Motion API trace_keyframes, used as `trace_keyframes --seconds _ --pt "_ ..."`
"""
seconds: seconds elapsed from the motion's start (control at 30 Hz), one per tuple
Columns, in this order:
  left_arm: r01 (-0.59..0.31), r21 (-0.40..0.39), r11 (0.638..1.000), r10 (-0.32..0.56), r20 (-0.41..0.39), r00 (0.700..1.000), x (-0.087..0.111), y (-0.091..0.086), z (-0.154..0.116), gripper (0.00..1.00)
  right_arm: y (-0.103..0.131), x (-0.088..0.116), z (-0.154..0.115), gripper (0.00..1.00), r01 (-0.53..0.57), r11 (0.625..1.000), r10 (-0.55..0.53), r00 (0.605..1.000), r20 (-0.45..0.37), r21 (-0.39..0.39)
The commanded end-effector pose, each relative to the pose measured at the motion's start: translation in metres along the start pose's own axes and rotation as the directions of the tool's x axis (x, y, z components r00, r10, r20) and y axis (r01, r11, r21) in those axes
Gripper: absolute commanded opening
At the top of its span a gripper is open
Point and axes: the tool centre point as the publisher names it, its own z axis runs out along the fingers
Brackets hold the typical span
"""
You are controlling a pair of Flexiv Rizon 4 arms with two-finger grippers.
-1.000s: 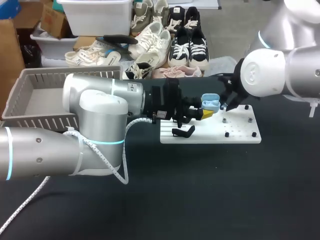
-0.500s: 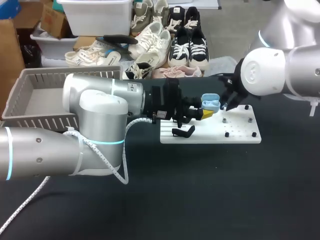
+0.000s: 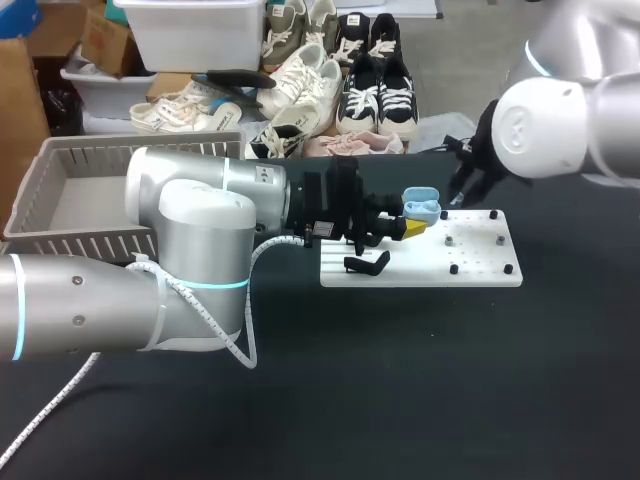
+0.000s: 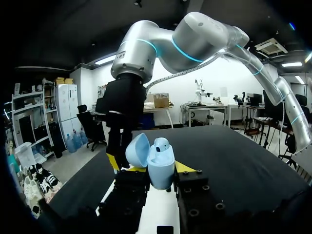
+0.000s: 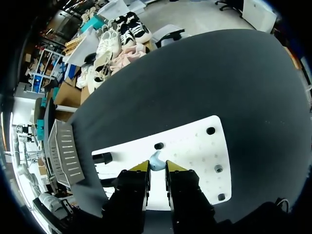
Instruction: Pick up each earbud case from the left stands, insert the matching earbuds, close the lid, and place the case in the box.
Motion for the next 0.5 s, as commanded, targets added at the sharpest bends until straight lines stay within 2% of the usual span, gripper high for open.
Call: trace_keyframes --seconds 0.03,0.17,0.27,0.5 --pt "-0.001 -0.002 1.0 0.001 0.003 1.0 0.001 0.0 0.0 0.0 -0.012 0.019 -0.029 0.0 0.005 1.0 -0.005 0.999 0.053 -0.01" --pt "-0.001 -0.002 1.0 0.001 0.003 1.0 0.001 0.0 0.0 0.0 -0.01 0.021 -0.047 0.0 0.032 0.999 -0.033 0.997 0.065 0.01" --pt "-0.001 -0.002 1.0 0.001 0.003 1.0 0.001 0.0 0.0 0.0 -0.005 0.023 -0.058 0.0 0.081 0.997 -0.081 0.995 0.067 -0.003" --pt "-0.001 -0.002 1.0 0.001 0.003 1.0 0.001 0.0 0.0 0.0 0.015 0.037 -0.087 0.0 0.153 0.987 -0.157 0.983 0.092 0.053"
